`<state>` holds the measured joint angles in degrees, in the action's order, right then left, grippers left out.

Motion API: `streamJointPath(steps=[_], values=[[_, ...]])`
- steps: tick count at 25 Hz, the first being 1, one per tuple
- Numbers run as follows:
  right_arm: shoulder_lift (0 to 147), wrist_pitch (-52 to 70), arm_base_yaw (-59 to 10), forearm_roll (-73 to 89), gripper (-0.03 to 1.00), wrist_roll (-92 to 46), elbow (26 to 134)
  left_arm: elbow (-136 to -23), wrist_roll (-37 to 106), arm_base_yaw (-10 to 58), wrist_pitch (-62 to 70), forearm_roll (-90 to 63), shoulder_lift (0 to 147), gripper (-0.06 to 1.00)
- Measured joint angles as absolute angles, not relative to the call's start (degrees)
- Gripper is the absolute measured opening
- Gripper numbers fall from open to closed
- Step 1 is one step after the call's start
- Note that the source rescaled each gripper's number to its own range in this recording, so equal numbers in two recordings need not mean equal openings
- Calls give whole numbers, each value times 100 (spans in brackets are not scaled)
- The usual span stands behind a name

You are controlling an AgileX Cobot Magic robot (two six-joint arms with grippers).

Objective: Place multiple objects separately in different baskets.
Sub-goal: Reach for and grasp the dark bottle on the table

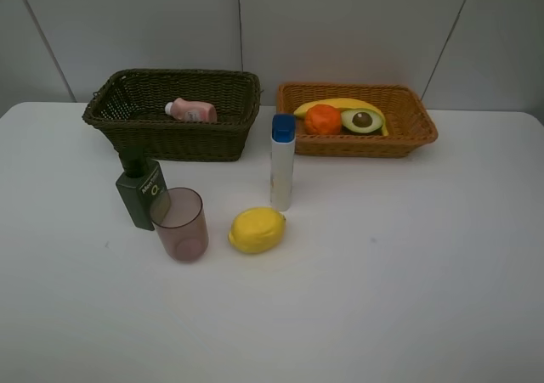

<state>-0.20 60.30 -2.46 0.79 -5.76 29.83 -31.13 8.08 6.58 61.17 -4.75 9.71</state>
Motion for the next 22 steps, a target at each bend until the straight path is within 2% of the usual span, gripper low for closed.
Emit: streamJointPath(steps=[22], values=[[-20, 6030, -246, 79, 90, -575, 2983, -4765, 1112, 658, 5549, -1090, 5192, 95]])
